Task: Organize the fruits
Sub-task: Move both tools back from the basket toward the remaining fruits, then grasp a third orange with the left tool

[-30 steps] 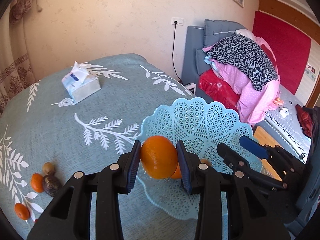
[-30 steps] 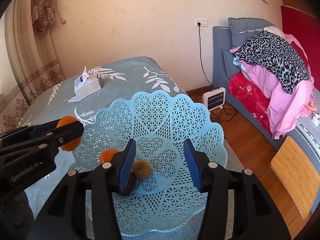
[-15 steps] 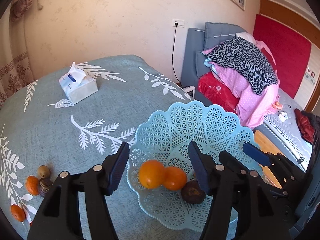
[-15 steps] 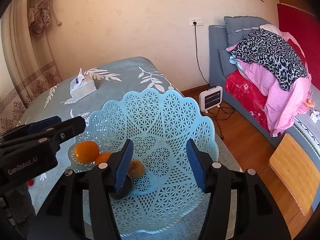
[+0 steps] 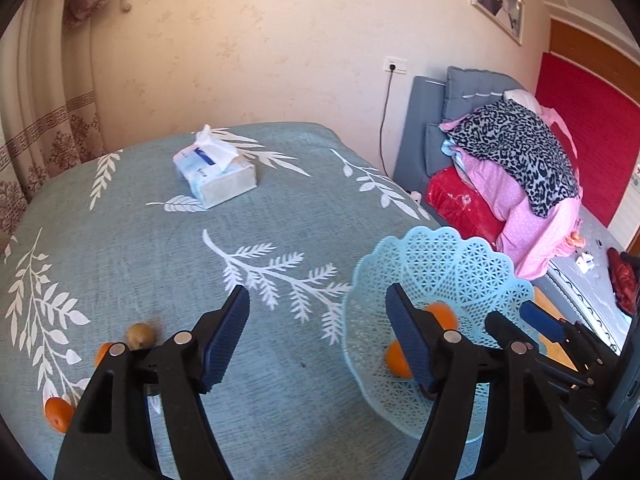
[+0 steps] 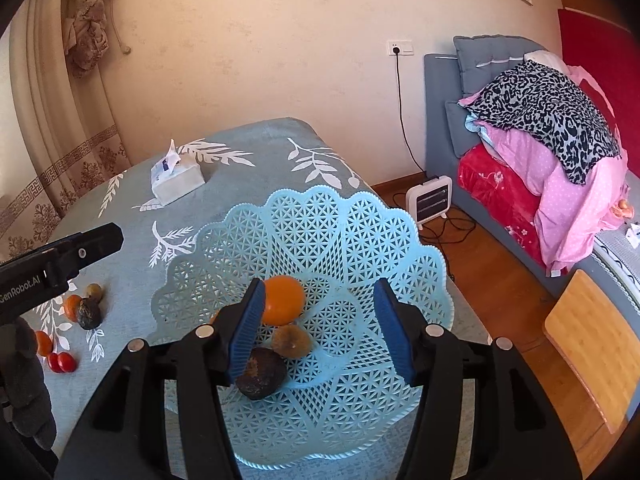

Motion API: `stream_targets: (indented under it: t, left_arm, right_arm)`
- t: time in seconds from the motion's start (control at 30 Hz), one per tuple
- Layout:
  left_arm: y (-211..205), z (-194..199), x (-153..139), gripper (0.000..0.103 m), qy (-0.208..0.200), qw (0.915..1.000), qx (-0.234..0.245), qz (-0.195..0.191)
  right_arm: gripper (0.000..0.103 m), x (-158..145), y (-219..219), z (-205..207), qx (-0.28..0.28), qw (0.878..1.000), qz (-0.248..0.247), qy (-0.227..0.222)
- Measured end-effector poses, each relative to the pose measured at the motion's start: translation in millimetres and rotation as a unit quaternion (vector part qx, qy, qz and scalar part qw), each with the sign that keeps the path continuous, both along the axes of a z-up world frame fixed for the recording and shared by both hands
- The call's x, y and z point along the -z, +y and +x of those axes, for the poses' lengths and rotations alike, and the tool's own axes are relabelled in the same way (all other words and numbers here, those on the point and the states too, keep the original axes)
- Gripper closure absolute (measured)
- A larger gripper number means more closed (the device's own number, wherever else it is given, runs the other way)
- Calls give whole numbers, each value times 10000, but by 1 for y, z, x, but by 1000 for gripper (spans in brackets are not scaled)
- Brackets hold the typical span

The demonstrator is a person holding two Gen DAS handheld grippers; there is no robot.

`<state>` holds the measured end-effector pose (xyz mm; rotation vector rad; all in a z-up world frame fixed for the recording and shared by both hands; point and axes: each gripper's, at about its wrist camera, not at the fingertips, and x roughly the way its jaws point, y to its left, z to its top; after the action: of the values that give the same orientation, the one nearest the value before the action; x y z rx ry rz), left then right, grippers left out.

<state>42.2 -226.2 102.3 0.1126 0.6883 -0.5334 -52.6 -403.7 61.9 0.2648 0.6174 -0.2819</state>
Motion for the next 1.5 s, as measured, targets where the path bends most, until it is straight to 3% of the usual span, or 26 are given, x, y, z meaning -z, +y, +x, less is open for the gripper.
stream_targets:
  t: [0.77, 1.2, 1.5]
  left_arm:
    - [134, 28, -4, 31, -36, 9916, -1289, -68]
    - [210, 17, 4, 31, 78, 9843, -1758, -109]
    - [250, 7, 27, 31, 354, 9781, -2049, -104]
  right_arm:
    - [44, -17, 58, 13, -740, 9971, 64, -162]
    - [44, -14, 119, 40, -1481, 9887, 205, 81]
    - [44, -7, 153, 57, -1870, 9817, 166, 306]
